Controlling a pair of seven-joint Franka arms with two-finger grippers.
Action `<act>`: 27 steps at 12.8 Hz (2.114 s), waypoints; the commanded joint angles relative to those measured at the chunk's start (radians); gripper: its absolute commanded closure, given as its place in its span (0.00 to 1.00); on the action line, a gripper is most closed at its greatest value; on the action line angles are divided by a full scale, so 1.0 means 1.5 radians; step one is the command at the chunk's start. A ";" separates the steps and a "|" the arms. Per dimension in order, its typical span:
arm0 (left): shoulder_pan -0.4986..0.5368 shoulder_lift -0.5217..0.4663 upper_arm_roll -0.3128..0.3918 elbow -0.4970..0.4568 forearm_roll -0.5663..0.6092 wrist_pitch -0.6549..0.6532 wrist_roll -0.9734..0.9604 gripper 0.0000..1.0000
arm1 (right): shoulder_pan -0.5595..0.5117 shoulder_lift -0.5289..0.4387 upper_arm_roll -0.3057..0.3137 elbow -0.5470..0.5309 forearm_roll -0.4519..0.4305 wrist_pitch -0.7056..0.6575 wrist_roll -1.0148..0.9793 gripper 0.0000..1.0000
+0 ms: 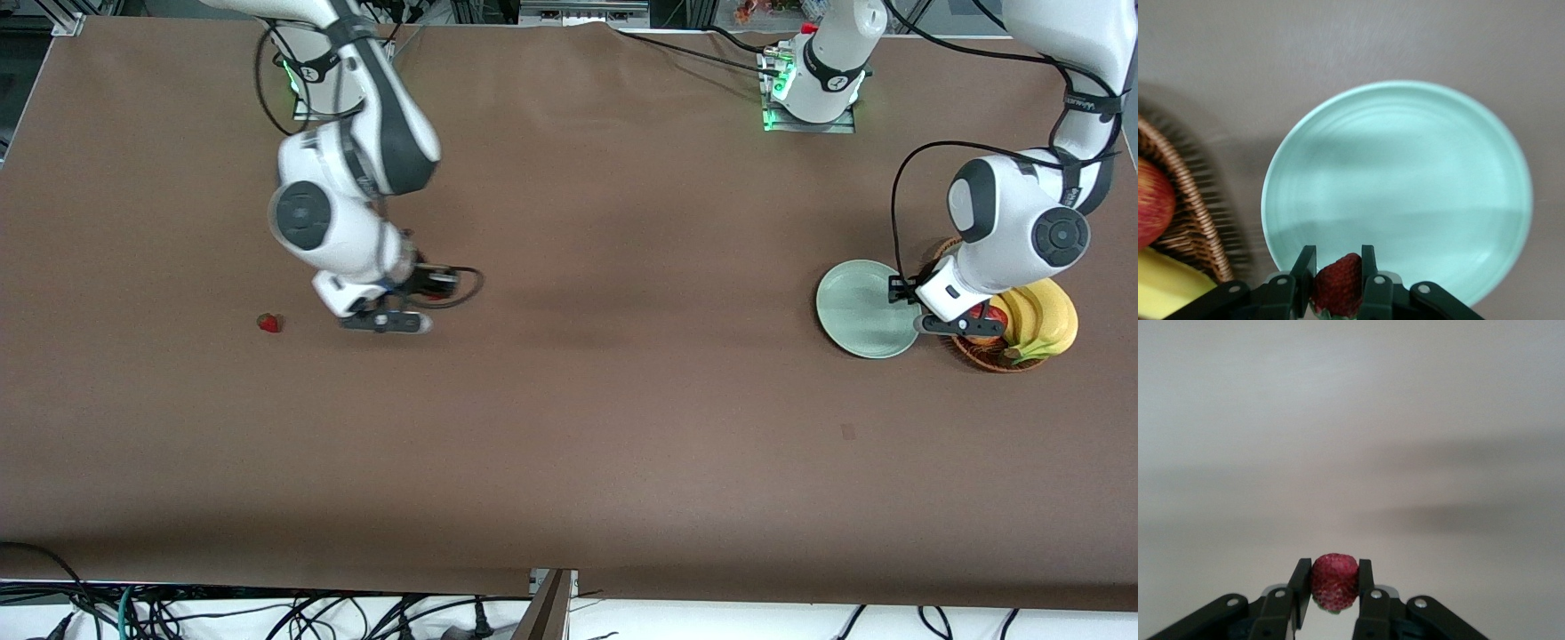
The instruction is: Collect all strawberries into plate
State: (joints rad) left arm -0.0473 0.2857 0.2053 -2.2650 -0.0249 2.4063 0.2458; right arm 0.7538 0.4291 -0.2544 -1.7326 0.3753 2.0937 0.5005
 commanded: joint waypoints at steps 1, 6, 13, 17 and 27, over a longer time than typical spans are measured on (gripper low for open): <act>-0.005 0.037 0.006 -0.007 -0.022 0.052 0.035 0.83 | 0.008 0.125 0.084 0.156 0.013 -0.006 0.223 0.80; -0.004 0.042 0.006 0.001 -0.022 0.055 0.056 0.00 | 0.149 0.310 0.092 0.284 0.015 0.253 0.502 0.78; -0.013 -0.071 -0.009 0.060 -0.023 -0.113 0.007 0.00 | 0.205 0.366 0.085 0.312 0.010 0.389 0.606 0.14; -0.012 -0.083 -0.086 0.055 -0.023 -0.114 -0.093 0.00 | 0.184 0.269 -0.005 0.315 0.011 0.093 0.446 0.10; -0.023 0.004 -0.420 0.065 0.047 0.006 -0.609 0.00 | 0.143 0.092 -0.396 -0.033 0.002 -0.131 -0.488 0.09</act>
State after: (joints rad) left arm -0.0835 0.2352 -0.3846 -2.1763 -0.0145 2.3711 -0.5658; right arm 0.9390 0.6167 -0.7878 -1.6033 0.3779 1.7821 -0.0548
